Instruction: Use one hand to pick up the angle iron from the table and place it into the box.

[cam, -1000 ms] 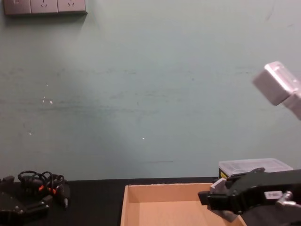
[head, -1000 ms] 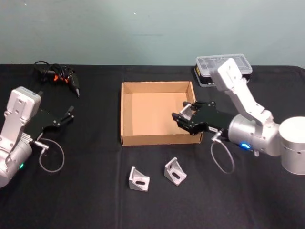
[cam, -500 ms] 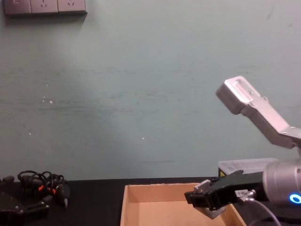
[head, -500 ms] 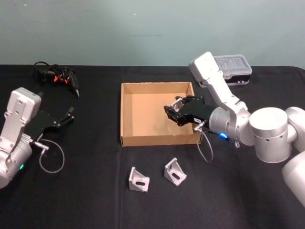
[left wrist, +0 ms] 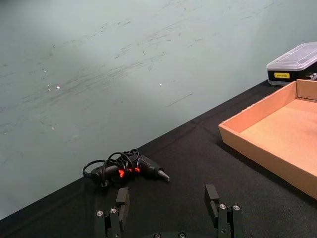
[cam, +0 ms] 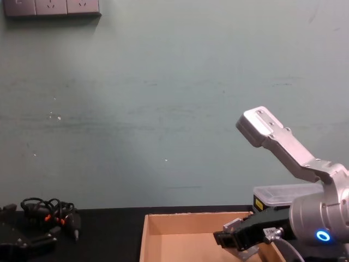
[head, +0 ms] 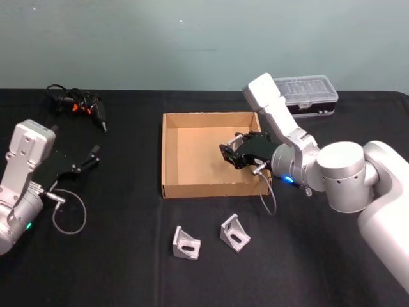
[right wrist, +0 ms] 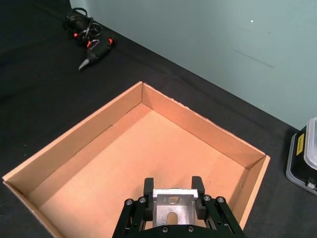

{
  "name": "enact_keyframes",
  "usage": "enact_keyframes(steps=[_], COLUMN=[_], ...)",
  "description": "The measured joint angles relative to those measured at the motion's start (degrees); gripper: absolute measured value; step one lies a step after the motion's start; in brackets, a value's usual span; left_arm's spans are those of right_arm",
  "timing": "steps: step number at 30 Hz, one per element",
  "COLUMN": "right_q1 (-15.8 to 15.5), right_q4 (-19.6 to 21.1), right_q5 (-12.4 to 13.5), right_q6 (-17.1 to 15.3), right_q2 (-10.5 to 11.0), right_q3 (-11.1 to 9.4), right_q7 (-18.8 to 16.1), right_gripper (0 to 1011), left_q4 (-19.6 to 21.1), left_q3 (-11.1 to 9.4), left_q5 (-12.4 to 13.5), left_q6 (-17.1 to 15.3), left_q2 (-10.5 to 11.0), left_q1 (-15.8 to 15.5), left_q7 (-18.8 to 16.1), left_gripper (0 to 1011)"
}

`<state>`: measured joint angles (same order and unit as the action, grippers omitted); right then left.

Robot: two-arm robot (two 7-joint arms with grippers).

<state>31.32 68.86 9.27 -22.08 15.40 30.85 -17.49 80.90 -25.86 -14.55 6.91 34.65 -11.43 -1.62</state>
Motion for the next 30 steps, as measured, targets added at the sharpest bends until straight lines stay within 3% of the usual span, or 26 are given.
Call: enact_keyframes(steps=[11, 19, 20, 30], right_q1=[1.08, 0.7, 0.7, -1.55], right_q4=[-2.37, -2.36, -2.36, 0.5], right_q5=[-2.24, -3.35, -3.35, -3.52], right_q6=[-0.28, 0.01, 0.01, 1.02], right_q2=[-1.44, -1.94, -1.94, -1.82], right_q3=[0.17, -0.93, -0.93, -4.08], right_q7=[-0.28, -0.21, -0.21, 0.73], right_gripper=[469, 692, 757, 1003], left_q4=[0.0, 0.0, 0.0, 0.0], left_q3=[0.0, 0.0, 0.0, 0.0], left_q5=[0.0, 0.0, 0.0, 0.0], left_q6=[0.0, 0.0, 0.0, 0.0], left_q2=[0.0, 0.0, 0.0, 0.0], left_q1=[0.0, 0.0, 0.0, 0.0], left_q7=[0.0, 0.0, 0.0, 0.0], left_gripper=[1000, 1000, 1000, 1000])
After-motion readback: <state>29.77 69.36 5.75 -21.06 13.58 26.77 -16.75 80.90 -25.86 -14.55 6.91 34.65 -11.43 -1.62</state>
